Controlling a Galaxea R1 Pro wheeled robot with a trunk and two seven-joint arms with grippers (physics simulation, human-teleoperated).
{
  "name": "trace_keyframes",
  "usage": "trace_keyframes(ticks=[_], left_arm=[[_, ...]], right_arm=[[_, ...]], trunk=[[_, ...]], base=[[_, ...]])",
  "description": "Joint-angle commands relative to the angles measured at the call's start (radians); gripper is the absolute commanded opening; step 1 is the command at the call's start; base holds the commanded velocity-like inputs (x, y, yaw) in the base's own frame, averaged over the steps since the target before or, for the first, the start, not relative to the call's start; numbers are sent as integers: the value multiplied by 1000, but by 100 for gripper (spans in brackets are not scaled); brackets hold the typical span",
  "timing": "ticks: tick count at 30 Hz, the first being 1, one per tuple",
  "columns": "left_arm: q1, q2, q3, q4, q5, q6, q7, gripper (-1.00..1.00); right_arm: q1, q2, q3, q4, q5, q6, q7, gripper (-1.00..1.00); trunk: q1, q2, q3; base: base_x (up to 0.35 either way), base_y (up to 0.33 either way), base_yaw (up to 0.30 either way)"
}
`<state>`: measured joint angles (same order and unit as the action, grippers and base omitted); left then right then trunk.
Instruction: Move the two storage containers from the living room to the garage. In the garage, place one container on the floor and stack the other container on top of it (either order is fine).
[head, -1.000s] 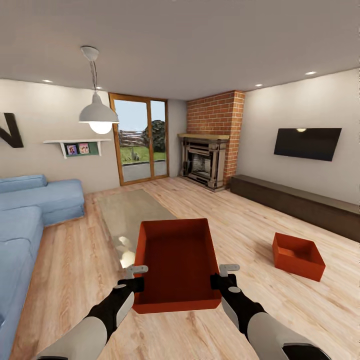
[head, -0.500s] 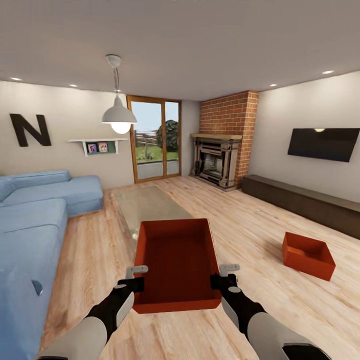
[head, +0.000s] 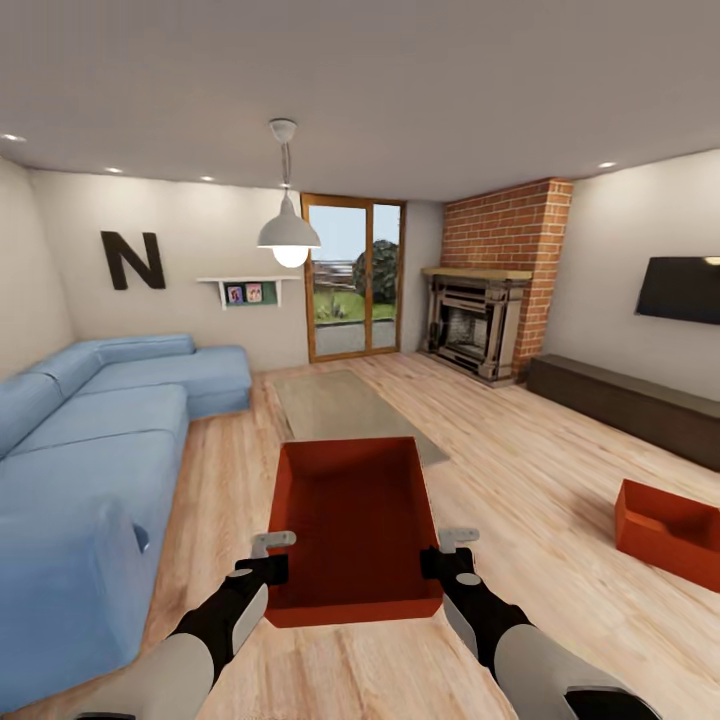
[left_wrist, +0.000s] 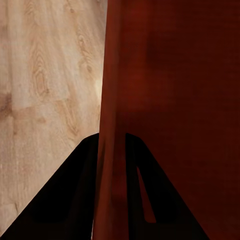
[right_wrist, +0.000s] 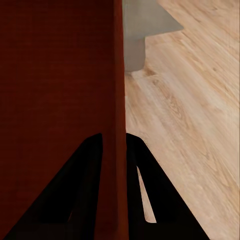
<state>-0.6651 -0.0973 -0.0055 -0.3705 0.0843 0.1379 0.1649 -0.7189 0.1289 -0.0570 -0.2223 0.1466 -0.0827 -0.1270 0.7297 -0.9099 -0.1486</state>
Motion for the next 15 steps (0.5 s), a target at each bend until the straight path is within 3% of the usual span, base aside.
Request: trace_keyframes(ticks=[1,14,15], left_arm=[[-1,-6,12,-4,-3,5,5,-100],[-1,-5,11,-5,-3,5,5,-100],[-1,-5,10,-4,-3,-18,5,-100]], right_arm=[[-1,1,-30,1,9,-4,-93,-100],[-1,1,-30,2,9,-5,-92,-100],[-1,1,-30,2,9,-6,-92,-100]], trunk=[[0,-1,-1],[0,-1,3],[0,-1,3]], base=[[-3,0,266],[0,0,266],[0,0,266]])
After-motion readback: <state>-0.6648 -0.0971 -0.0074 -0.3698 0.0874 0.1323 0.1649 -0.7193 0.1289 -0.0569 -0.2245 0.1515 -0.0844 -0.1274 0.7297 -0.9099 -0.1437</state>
